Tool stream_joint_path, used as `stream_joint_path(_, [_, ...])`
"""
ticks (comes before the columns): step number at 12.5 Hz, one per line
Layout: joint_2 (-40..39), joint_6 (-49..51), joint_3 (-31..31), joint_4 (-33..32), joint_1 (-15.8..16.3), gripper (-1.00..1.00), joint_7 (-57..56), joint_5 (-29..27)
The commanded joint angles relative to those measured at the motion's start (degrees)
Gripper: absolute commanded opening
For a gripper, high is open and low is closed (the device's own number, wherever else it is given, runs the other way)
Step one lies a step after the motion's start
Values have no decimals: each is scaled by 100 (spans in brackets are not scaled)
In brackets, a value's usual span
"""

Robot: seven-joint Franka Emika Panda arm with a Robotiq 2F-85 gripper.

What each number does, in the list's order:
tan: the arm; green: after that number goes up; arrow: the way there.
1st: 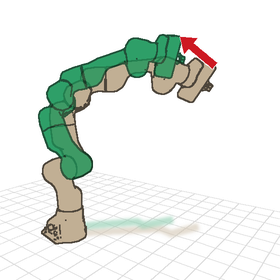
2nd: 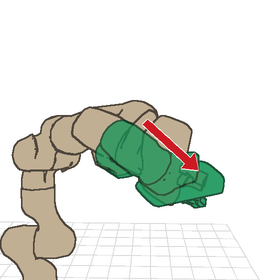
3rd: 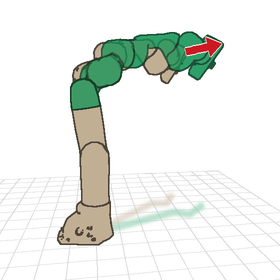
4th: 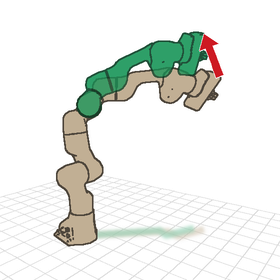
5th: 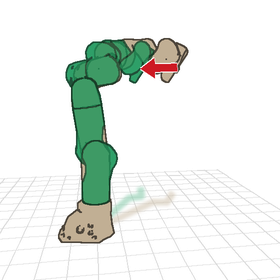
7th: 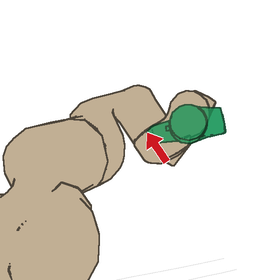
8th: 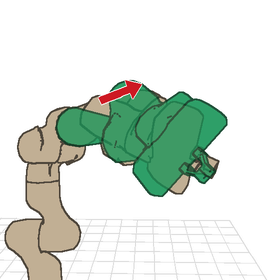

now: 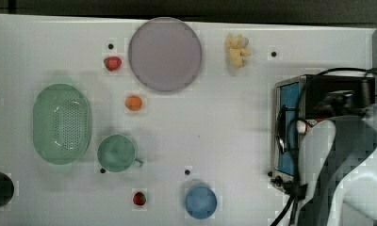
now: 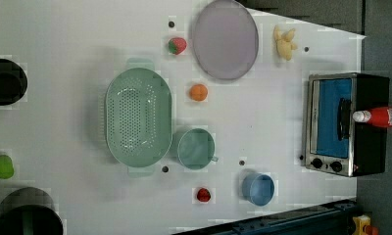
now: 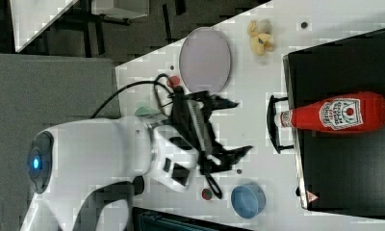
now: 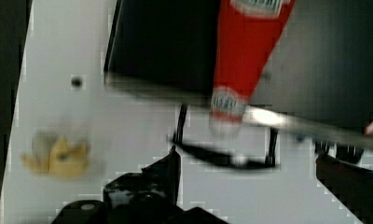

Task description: Pick Ketchup from oven and place it on table.

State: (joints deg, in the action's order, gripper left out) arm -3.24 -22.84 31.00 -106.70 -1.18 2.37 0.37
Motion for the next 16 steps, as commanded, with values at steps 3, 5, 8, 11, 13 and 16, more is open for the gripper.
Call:
stream_joint_path(3, [-644,-682,317,162,-209,100,-9,-125])
stream_joint_path(5, [-990,-765,409,218,-350,100,-8,-459])
stream_joint_path(8, [-1464,-1183,423,369,-604,100,-8,-647])
stream_joint_path(11, [-1862,-1301,420,439,-764,100,-8,-720])
stream_joint_path(13, [-2001,-1417,404,462,-771,100,-8,-760])
stream_joint_path(16, [-2123,-1415,395,454,-782,100,-8,-1078])
